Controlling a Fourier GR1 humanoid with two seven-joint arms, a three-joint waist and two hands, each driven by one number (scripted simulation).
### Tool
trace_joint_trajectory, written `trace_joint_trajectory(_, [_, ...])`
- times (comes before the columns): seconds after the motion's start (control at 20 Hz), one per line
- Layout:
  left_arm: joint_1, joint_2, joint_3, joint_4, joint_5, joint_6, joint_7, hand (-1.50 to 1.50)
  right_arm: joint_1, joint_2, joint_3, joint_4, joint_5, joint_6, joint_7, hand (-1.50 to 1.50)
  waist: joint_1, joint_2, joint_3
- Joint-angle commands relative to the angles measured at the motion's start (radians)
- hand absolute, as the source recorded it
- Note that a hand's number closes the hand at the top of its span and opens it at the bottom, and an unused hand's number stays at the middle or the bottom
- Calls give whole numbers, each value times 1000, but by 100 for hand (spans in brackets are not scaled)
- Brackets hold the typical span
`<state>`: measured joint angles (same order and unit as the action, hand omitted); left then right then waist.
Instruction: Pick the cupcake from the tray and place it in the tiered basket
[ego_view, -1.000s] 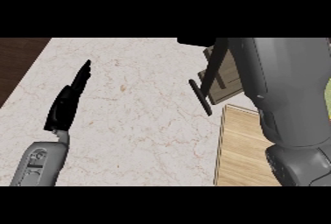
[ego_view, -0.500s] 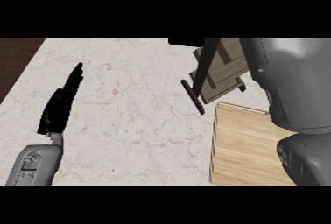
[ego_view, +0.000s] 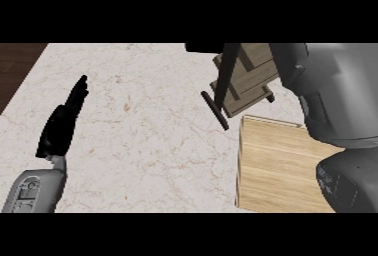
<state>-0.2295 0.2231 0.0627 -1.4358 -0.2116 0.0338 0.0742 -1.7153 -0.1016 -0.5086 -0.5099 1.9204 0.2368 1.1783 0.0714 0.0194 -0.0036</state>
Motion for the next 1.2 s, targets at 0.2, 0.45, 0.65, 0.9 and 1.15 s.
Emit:
trace_joint_trajectory(0.2, [28, -12, -8, -28, -13, 15, 19, 0, 28, 39, -145, 8, -76, -90, 198, 150, -16, -3, 2])
trace_joint_trajectory(0.45, [39, 4, 23, 9, 8, 3, -13, 0, 80, 99, -208, -77, -86, -180, 289, -150, -36, -10, 2])
trace_joint_trajectory(0.65, [37, 21, 30, -6, 15, -14, 1, 0, 116, 100, -183, -122, -60, -340, 233, -150, -31, -9, 2])
trace_joint_trajectory(0.9, [28, 8, 26, 30, 1, 2, -35, 0, 119, 101, -124, -169, -8, -420, 233, -150, -35, -10, 1])
trace_joint_trajectory(1.15, [7, 22, 36, -6, 7, -4, 13, 0, 53, 101, -82, -226, 86, -392, 256, -150, -36, -14, 2])
